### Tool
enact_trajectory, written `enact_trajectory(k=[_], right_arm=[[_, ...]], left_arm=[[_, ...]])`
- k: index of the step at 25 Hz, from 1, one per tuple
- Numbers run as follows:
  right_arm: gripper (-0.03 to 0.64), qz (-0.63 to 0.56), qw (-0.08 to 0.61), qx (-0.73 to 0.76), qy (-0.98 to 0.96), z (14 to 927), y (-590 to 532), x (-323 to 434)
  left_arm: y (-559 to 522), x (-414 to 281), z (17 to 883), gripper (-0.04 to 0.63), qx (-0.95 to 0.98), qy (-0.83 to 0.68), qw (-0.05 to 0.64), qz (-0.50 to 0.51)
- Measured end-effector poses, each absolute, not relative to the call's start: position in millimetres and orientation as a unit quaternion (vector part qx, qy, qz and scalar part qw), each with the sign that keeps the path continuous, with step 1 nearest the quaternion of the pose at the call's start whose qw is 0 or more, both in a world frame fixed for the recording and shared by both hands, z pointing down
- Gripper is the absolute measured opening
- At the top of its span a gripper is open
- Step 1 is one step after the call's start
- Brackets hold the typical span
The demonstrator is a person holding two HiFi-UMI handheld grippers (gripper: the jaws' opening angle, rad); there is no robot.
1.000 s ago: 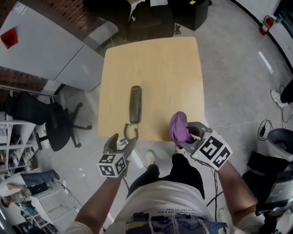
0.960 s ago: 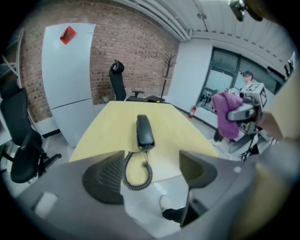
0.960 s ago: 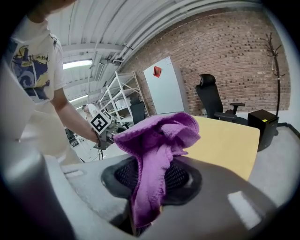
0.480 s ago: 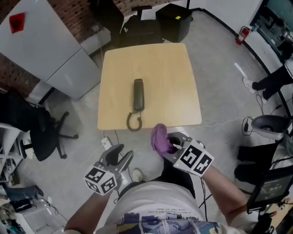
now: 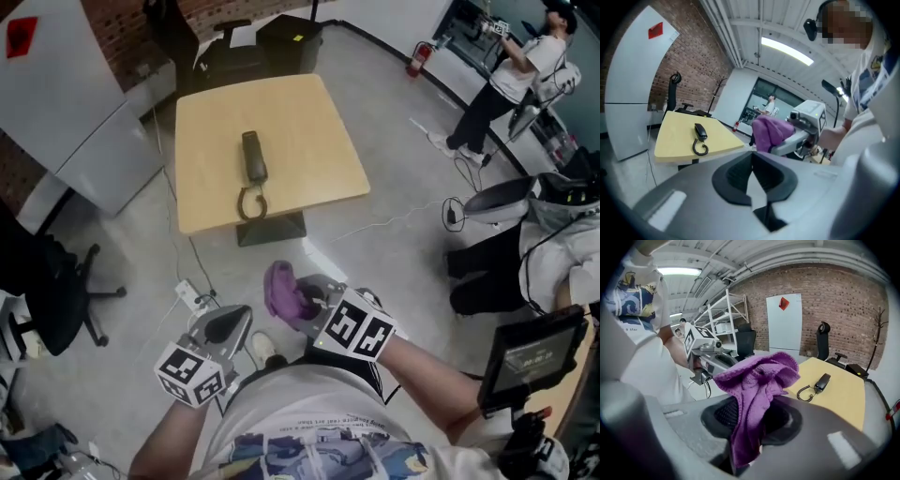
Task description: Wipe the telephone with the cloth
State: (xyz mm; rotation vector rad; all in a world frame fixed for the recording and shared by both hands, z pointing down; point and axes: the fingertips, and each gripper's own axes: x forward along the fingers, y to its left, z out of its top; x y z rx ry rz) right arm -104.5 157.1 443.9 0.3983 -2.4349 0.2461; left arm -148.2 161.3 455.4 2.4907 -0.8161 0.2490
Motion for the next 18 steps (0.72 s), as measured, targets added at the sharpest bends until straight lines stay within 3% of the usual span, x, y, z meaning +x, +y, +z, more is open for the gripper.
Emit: enact_trajectory(k=[8, 18], right_arm=[[0.112, 0.066, 0.336, 0.136, -0.930, 430, 213, -89], [0.110, 0.043, 0.291, 0.149, -0.944, 410, 279, -43]], left_arm=[[213, -134, 439, 0.003, 0.924, -0.279, 0.244, 0.095], [266, -79, 426, 0.003, 0.913, -0.299, 0.265, 0.079]])
